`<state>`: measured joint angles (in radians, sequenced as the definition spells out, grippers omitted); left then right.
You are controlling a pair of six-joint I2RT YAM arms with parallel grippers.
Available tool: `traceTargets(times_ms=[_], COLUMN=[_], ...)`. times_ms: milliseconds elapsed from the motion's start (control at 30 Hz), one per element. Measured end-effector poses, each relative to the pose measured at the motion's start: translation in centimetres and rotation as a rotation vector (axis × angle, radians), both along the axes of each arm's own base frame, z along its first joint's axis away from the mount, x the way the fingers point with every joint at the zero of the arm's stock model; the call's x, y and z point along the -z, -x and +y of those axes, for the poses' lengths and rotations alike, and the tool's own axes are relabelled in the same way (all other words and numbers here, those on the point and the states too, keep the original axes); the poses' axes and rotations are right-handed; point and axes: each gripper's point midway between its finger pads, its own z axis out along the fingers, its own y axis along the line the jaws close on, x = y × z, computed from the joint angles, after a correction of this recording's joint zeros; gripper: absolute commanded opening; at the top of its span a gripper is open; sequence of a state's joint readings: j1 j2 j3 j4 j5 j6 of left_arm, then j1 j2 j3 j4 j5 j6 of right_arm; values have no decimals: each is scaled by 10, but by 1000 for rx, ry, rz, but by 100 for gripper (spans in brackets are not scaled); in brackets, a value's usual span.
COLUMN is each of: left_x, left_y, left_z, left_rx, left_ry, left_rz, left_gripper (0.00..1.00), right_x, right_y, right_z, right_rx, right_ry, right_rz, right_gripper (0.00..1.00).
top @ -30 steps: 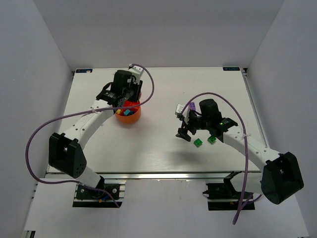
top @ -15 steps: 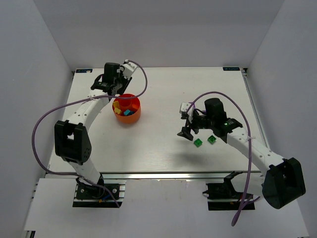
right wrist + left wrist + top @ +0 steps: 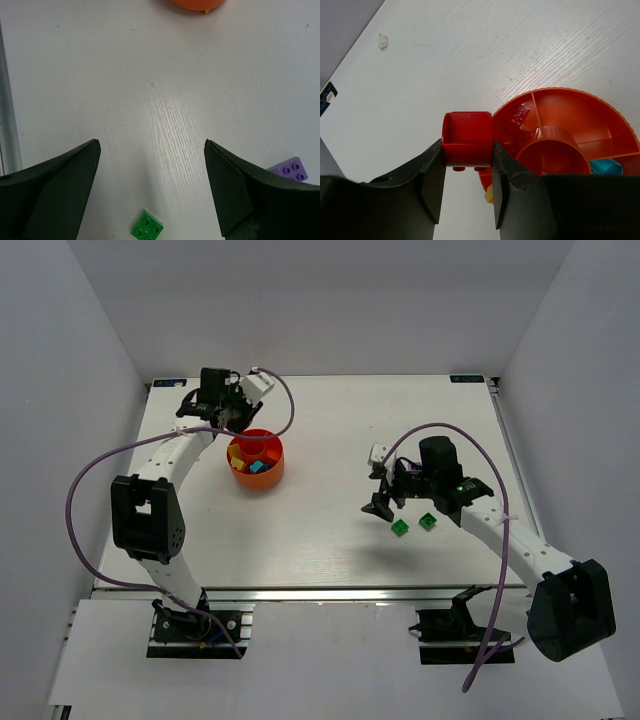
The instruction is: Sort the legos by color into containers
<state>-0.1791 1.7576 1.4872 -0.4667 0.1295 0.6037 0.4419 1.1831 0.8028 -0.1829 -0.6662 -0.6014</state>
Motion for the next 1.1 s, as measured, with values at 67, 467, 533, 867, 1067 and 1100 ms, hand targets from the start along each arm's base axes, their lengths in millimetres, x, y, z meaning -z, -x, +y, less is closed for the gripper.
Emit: traceTargets(times_ms=[67,467,533,867,1067,1100], left_x=[1,5,6,13,24,25], left_y=[1,11,12,17,23,23], left_z=[-3,-17,-16,-15,-13,-12], left_rx=[27,111,111,108,98,96], left_ry=[8,70,78,94,92,93], left_rz=[4,41,48,79,106,107], left_gripper=[0,0,0,20,39,48], right_x=[0,-2,-3,-6,-2,-2], right_y=[0,1,1,2,5,5], right_z=[-1,-2,-2,-3,-4,-4], right_rx=[0,-13,-15,-21,-24,-23], right_ry=[-2,-23,-26,-40,-40,-40], right_rz=[1,11,11,9,22,23], right_gripper=[89,89,89,89,89,89])
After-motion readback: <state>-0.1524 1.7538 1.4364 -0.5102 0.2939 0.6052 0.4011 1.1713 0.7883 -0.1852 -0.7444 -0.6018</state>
